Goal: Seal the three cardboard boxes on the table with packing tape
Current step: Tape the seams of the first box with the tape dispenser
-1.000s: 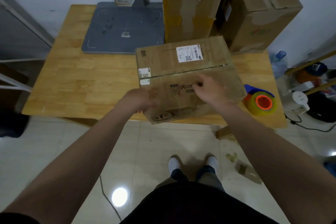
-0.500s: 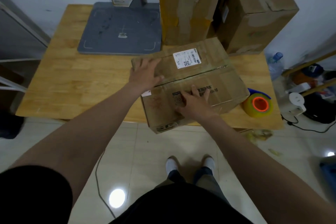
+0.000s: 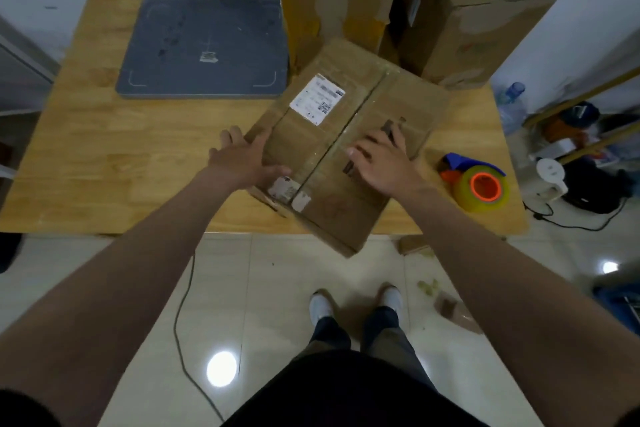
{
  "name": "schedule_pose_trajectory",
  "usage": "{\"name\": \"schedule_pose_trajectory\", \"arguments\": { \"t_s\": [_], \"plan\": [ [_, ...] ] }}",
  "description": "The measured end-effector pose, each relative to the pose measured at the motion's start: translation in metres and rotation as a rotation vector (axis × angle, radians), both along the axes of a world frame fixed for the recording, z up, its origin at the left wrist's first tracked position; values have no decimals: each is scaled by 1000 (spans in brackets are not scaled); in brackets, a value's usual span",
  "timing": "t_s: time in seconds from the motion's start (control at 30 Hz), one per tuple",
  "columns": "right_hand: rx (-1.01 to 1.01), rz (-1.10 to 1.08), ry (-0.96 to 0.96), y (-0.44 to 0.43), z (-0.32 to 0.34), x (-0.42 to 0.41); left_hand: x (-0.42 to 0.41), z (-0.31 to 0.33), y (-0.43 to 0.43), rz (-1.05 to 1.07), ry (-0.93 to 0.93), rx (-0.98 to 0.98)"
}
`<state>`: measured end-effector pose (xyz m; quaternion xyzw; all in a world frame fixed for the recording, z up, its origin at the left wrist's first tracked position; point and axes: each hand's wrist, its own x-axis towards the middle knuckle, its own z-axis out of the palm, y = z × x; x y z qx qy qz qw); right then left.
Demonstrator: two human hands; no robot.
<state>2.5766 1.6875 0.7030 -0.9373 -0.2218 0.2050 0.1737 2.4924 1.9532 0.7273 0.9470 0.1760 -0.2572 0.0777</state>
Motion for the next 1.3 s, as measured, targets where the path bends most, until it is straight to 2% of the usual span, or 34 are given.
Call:
{"name": "schedule_pose_trajectory", "arguments": {
  "t_s": [0.1, 0.27, 0.33, 0.4, 0.6, 0.77, 0.97, 1.07, 1.17, 1.23, 1.3],
  "plan": [
    [-20, 40, 111, -8, 17, 18, -29, -1, -18, -12, 81, 44],
    [-216, -22, 189, -11, 9, -7, -37, -3, -51, -41, 87, 75],
    [-145, -81, 207, -17, 11, -25, -28, -2, -63, -16, 86, 99],
    [-36, -81, 146, -25, 8, -33, -17, -1, -70, 25, 102, 111],
    [71, -102, -44, -40, 2, 8, 17, 2, -73, 142, 53, 24],
    [60, -103, -19, -35, 5, 39, 36, 5, -77, 199, 1, 4],
    [413, -182, 138, -82, 5, 40, 46, 15, -98, 189, 100, 89],
    [387, -207, 53, -122, -7, 29, 58, 25, -128, 90, 93, 46],
    [310, -336, -15, -165, -26, 30, 73, 29, -174, -62, -107, -158],
    [203, -445, -1, -190, -35, 38, 87, 29, -203, -108, -195, -256],
    [77, -551, 94, -214, -43, 48, 100, 22, -228, -167, -203, -316]
  ]
}}
